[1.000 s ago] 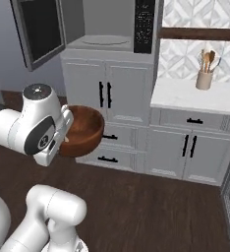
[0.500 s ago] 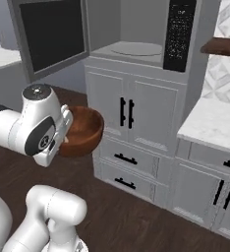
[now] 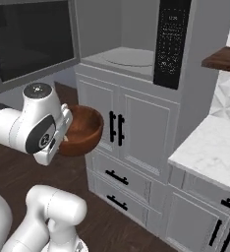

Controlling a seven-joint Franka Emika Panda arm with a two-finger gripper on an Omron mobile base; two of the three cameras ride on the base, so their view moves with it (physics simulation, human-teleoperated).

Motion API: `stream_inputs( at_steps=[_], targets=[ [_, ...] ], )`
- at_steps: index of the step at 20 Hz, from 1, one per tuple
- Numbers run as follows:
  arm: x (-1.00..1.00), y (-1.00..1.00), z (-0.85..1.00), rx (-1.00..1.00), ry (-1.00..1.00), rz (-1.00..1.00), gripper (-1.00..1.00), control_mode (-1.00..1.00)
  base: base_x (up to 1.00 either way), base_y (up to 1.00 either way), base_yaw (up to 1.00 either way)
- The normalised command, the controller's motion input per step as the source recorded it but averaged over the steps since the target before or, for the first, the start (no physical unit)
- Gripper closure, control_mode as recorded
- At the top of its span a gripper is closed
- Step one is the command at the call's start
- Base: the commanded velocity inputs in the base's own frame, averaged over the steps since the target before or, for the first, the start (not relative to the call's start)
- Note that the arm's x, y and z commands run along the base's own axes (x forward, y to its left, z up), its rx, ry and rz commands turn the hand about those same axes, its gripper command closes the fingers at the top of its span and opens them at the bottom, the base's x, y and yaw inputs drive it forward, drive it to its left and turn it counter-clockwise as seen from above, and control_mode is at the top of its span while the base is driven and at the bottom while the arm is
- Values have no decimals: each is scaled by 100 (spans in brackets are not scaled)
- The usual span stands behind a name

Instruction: Pick the garlic from the sink and place it in the bowl. Then pick the bowl and place it in the microwave. Then close the microwave door and press the start button.

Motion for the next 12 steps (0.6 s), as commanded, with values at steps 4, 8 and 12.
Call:
stream_inputs(
  at_steps=[4,8,12],
  targets=[
    [0,0,0,0,0,0,100,100,78,-17,25],
    [0,0,0,0,0,0,100,100,81,-11,25],
    [0,0,0,0,0,0,100,100,56,2,30]
  ],
)
